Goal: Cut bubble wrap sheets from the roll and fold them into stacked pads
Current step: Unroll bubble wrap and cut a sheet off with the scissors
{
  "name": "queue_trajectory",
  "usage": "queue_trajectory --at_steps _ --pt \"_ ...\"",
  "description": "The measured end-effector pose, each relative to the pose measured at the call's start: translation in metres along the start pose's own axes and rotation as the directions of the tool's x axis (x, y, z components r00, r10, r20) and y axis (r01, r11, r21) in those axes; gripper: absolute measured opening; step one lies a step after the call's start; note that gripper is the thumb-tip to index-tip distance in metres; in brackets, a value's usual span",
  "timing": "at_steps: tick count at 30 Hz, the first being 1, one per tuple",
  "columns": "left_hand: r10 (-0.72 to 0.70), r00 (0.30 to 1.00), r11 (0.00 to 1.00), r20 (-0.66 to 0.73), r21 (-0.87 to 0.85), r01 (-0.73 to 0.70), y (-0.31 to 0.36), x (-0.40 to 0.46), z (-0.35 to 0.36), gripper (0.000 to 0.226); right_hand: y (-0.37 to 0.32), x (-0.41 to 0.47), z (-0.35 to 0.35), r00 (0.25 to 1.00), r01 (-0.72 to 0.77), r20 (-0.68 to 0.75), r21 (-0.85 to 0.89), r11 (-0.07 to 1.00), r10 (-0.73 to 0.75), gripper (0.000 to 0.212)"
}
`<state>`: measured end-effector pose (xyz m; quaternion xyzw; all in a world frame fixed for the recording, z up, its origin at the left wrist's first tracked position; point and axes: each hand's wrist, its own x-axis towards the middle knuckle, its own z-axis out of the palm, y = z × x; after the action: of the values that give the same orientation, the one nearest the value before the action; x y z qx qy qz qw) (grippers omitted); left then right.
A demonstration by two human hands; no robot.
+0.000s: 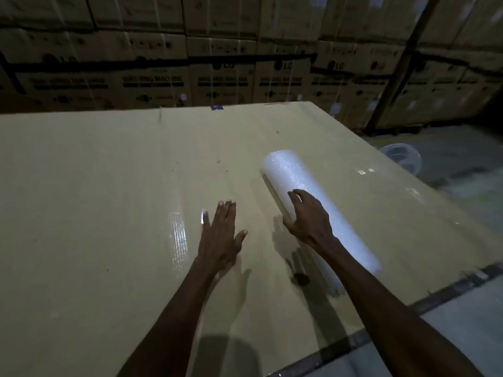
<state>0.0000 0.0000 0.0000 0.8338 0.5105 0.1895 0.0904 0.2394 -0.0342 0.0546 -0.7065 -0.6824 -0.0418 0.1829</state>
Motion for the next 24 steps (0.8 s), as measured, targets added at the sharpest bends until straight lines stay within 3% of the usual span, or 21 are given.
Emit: queue_trajectory --at_steps 6,10,18,24 --pt "-0.052 0.989 0.999 0.137 0.018 0.050 0.057 0.011 0.045 0.097 0.047 0.008 -0.003 0.949 -0.100 0.283 -0.153 0.983 0.141 0.089" --pt "-0.102 0.981 0.994 0.166 -0.026 0.107 0.098 0.021 0.069 0.075 0.088 0.015 -0.012 0.939 -0.151 0.303 -0.054 0.987 0.160 0.092" --pt "-0.191 0.970 0.964 0.151 -0.158 0.214 0.160 0.049 0.105 0.073 0.141 0.029 -0.038 0.914 -0.211 0.357 0.010 0.977 0.194 0.092" --pt "-0.178 0.959 0.972 0.220 -0.110 0.206 0.178 0.065 0.119 0.073 0.174 0.030 -0.048 0.953 -0.183 0.254 0.043 0.982 0.166 0.061"
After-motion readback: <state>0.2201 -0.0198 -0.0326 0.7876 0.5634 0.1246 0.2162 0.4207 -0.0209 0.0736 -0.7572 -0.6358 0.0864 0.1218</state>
